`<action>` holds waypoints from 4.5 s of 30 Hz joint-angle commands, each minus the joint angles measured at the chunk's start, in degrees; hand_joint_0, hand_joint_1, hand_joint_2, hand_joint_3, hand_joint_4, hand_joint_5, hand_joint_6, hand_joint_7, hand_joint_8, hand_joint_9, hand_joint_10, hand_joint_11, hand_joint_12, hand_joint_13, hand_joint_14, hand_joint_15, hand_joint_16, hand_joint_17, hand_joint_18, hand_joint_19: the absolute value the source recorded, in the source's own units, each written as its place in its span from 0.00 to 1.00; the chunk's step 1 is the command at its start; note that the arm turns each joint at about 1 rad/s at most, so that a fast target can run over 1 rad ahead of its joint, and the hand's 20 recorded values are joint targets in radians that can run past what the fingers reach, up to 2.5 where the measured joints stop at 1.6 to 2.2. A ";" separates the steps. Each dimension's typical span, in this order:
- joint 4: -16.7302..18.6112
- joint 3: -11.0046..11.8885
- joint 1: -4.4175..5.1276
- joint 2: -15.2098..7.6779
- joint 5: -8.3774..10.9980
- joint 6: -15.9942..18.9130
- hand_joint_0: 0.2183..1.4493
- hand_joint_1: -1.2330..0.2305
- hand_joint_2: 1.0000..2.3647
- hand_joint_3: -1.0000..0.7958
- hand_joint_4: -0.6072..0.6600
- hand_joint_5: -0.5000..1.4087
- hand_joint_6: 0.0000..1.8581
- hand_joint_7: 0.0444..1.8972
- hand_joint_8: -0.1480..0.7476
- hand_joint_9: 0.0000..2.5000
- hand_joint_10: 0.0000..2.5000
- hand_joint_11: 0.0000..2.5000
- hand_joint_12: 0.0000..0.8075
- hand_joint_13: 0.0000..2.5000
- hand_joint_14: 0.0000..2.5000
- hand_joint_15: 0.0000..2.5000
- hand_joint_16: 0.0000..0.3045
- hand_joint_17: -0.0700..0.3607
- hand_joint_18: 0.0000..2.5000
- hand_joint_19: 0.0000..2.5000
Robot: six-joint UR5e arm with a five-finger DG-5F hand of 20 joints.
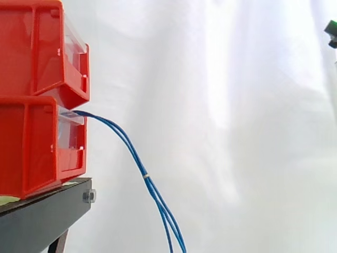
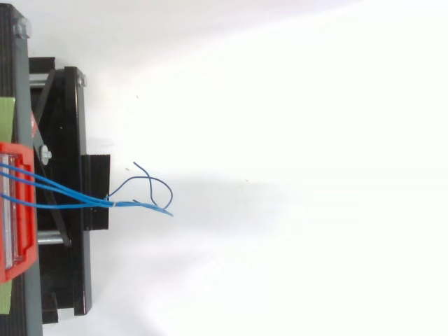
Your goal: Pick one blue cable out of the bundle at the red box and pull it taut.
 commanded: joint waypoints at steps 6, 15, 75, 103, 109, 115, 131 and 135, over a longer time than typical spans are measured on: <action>5.25 -0.29 0.74 -5.62 0.98 2.04 0.21 0.46 0.00 0.28 0.66 0.15 0.27 0.36 0.48 0.00 0.00 0.00 0.55 0.13 0.00 0.04 0.22 0.51 0.16 0.11; 7.71 -0.29 2.23 -8.87 5.82 0.99 0.19 0.41 0.00 0.28 0.67 0.15 0.27 0.41 0.43 0.00 0.00 0.00 0.50 0.00 0.00 0.03 0.22 0.52 0.00 0.11; 23.88 15.88 10.50 -38.32 19.26 8.28 0.23 0.39 0.00 0.28 0.73 0.18 0.27 0.52 0.49 0.00 0.00 0.00 0.51 0.00 0.00 0.02 0.21 0.50 0.01 0.10; 20.80 26.07 9.53 -45.44 15.13 9.16 0.28 0.37 0.00 0.33 0.68 0.18 0.27 0.62 0.48 0.00 0.00 0.00 0.49 0.00 0.00 0.02 0.20 0.48 0.02 0.10; 20.63 28.01 9.44 -45.52 13.20 7.67 0.28 0.35 0.00 0.32 0.67 0.18 0.27 0.65 0.48 0.00 0.00 0.00 0.48 0.00 0.00 0.02 0.20 0.48 0.02 0.10; 21.68 28.71 9.71 -45.52 12.41 0.64 0.29 0.32 0.00 0.31 0.68 0.19 0.28 0.68 0.50 0.03 0.00 0.00 0.50 0.02 0.00 0.00 0.21 0.49 0.06 0.07; 22.56 28.62 9.53 -45.52 12.50 -0.42 0.31 0.31 0.01 0.36 0.67 0.18 0.36 0.59 0.52 0.05 0.00 0.00 0.50 0.04 0.00 0.00 0.20 0.48 0.09 0.07; 22.65 28.71 9.44 -45.52 12.67 -0.24 0.31 0.32 0.01 0.42 0.65 0.17 0.42 0.56 0.52 0.06 0.00 0.00 0.50 0.05 0.00 0.01 0.20 0.48 0.09 0.08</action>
